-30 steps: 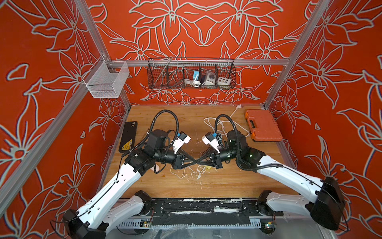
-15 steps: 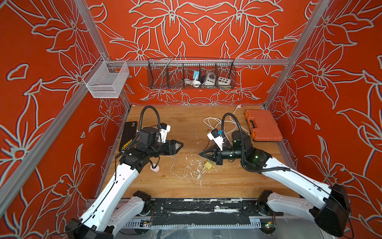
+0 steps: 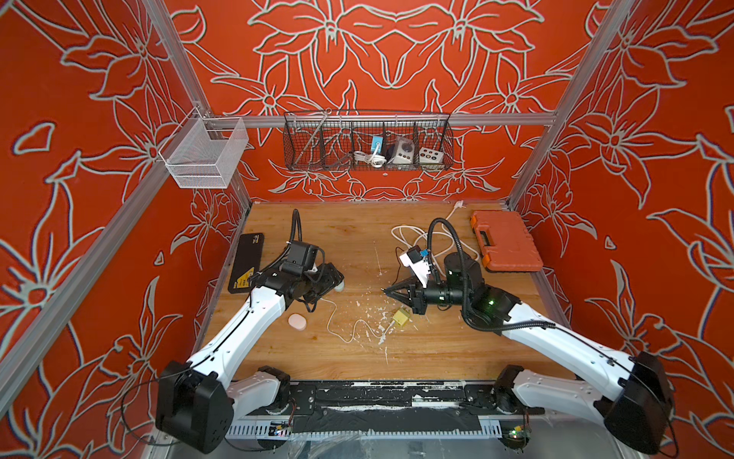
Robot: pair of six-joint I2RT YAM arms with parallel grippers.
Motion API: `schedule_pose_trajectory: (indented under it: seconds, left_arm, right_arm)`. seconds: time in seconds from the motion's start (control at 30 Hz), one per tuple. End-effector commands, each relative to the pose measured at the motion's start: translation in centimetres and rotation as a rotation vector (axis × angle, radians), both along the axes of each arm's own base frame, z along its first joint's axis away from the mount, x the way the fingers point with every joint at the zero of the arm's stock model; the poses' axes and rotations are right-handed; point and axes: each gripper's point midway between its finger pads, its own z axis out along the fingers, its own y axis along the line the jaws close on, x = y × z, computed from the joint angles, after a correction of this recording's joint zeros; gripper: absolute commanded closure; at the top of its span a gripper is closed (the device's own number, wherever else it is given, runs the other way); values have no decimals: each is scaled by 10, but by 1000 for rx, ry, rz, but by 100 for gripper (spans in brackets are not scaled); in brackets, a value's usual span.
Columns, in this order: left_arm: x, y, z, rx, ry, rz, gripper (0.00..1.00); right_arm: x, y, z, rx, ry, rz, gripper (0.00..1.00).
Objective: Charge the bluetooth headset
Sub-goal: Pick up the bluetooth headset from the center of the board.
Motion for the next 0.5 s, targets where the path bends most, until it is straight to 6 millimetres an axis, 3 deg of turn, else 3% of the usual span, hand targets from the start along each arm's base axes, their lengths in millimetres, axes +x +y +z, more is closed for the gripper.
schedule_pose_trajectory:
  seconds: [0.0, 0.17, 0.47]
  left_arm:
    - [7, 6, -14, -60, 122, 200, 26]
    - [9, 18, -31, -60, 246, 415, 26]
    - [28, 24, -45, -75, 371, 671, 23]
  right_arm:
    - [6, 0, -1, 13, -17, -28, 100]
    - [6, -3, -1, 27, -18, -40, 100]
    - [5, -3, -2, 44, -9, -46, 100]
